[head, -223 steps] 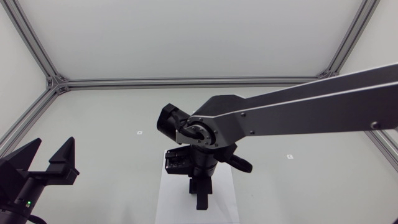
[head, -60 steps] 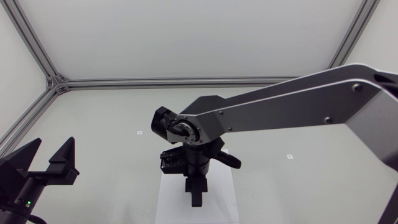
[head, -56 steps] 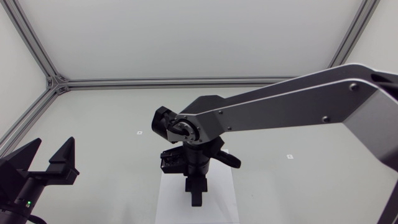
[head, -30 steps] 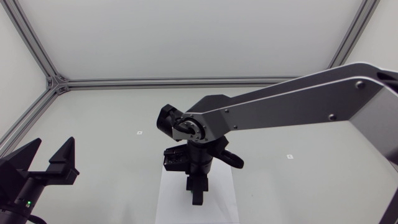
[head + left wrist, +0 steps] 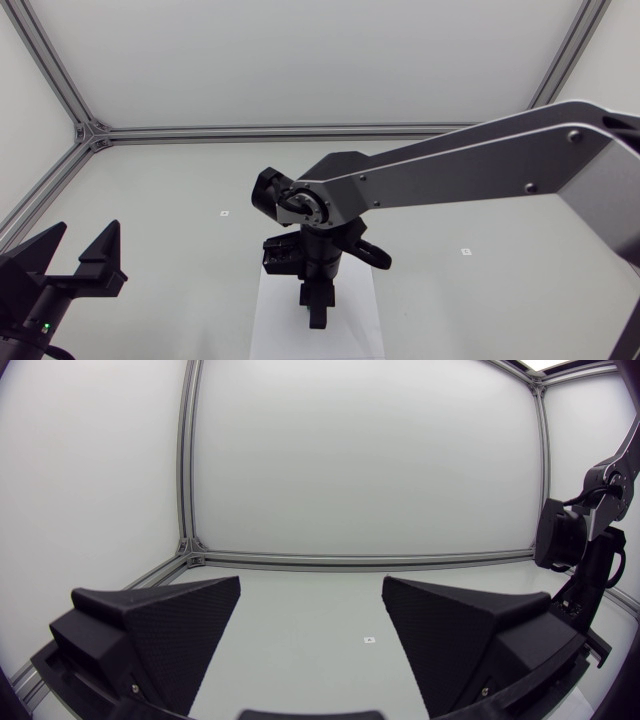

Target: Pick up the orange 2x2 brick with the right arm and stack it on top of the green 2x2 brick in the center

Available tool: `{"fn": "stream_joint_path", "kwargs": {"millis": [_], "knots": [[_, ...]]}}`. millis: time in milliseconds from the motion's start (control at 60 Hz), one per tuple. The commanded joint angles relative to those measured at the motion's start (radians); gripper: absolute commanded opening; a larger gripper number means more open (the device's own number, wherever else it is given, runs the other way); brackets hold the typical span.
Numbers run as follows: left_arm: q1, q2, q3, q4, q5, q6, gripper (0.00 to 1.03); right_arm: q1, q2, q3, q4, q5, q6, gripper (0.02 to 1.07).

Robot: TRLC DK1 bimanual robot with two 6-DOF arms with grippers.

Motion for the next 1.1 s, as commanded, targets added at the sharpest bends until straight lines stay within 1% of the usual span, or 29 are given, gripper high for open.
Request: {"fn": "stream_joint_path", "kwargs": {"millis": [0,150,450,783,1083], "knots": [[0.001,-0.008,-0.041,-0.015,0.006,0.013,0.99,-0.010,0.090,-0.070,0.003,-0.015,-0.030,0.17],[0.001,-0.008,-0.041,-0.015,0.004,0.013,0.99,0.005,0.068,-0.089,0.019,-0.014,-0.021,0.17],[0.001,-0.008,-0.041,-0.015,0.004,0.013,0.99,0.027,0.065,-0.073,0.031,-0.003,-0.006,0.17],[0.001,-0.008,-0.041,-0.014,0.004,0.013,0.99,0.044,0.029,-0.109,0.048,-0.017,-0.033,0.17],[0.001,-0.008,-0.041,-0.015,0.004,0.013,0.99,0.030,0.039,-0.096,0.046,-0.008,-0.020,0.17]]}}
